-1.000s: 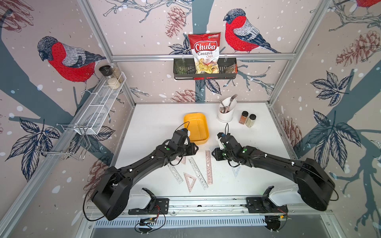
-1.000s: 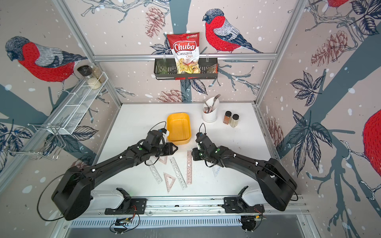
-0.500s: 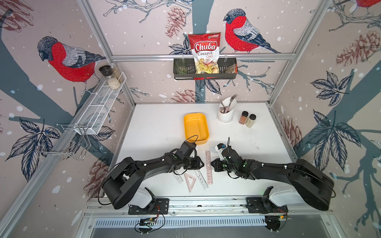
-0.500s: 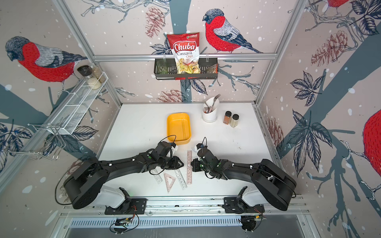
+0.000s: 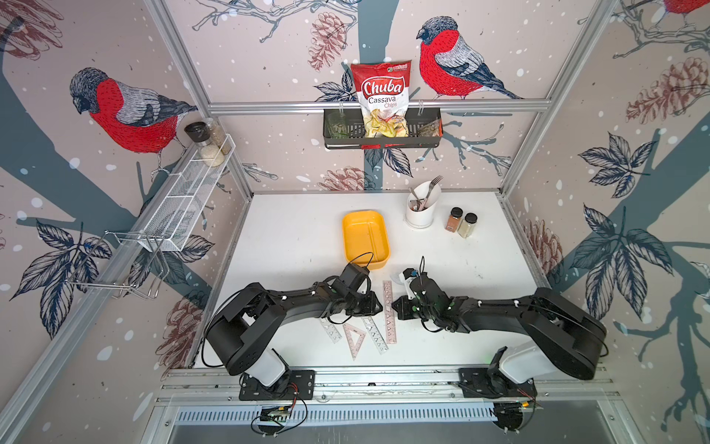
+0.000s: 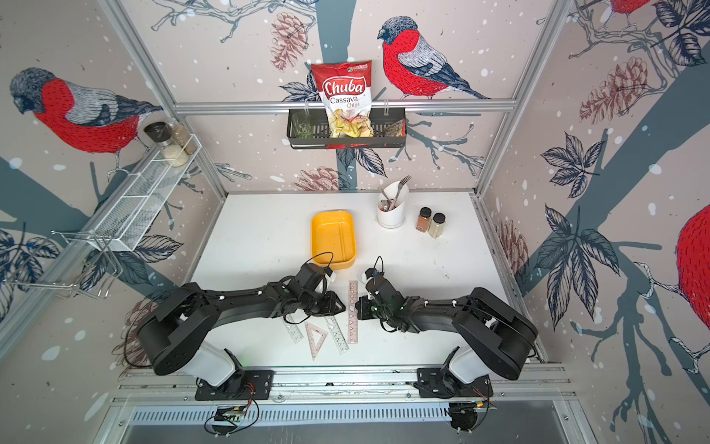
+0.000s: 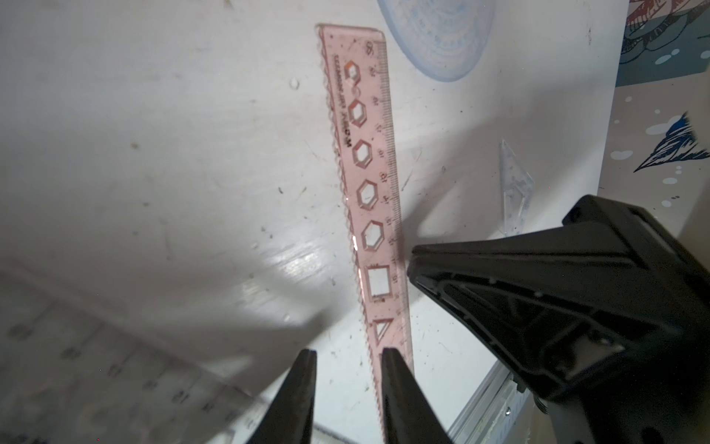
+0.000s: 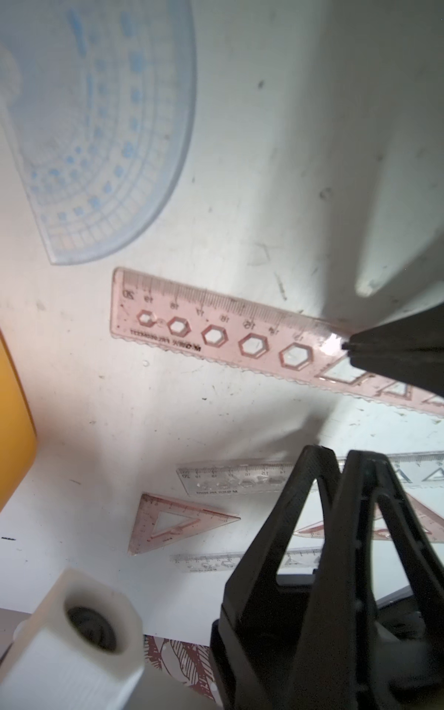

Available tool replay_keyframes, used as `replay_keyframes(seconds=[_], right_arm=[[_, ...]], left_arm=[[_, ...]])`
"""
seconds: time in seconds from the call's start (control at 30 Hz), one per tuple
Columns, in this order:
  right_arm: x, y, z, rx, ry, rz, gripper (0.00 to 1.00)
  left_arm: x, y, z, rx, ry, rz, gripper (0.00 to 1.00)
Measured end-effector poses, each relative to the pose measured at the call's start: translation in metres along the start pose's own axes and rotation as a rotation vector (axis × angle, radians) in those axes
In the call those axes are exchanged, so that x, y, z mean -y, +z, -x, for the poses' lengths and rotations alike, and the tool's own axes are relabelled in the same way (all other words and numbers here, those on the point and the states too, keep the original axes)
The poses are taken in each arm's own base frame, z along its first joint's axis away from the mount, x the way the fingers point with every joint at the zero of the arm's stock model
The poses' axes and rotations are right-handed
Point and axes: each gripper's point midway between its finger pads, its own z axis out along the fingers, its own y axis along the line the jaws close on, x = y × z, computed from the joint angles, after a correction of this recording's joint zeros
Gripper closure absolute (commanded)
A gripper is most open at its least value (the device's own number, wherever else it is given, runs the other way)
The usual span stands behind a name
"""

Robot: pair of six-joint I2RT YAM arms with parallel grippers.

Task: Put the scattered rulers into the storage box
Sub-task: Pick up the ruler from the center of the board.

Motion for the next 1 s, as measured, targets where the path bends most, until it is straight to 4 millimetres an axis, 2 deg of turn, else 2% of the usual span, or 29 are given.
replay_keyframes(seconds=[0.77,0.9,1.0], right_arm=[[0.001,0.011,0.003,0.031,0.006,0.059,0.95],[0.0,0.012,0.004,0.033,0.007,0.069,0.95],[0.0,0.012,0.004,0.034,0.009,0.073,0.95]], left_arm=[[0.016,0.021,0.017,0.027,0.03,-0.099,0.66],[0.016,0.023,0.018,0.031,0.017,-0.103,0.74],[0.013,0.025,0.018,0.029,0.014,-0.097,0.86]])
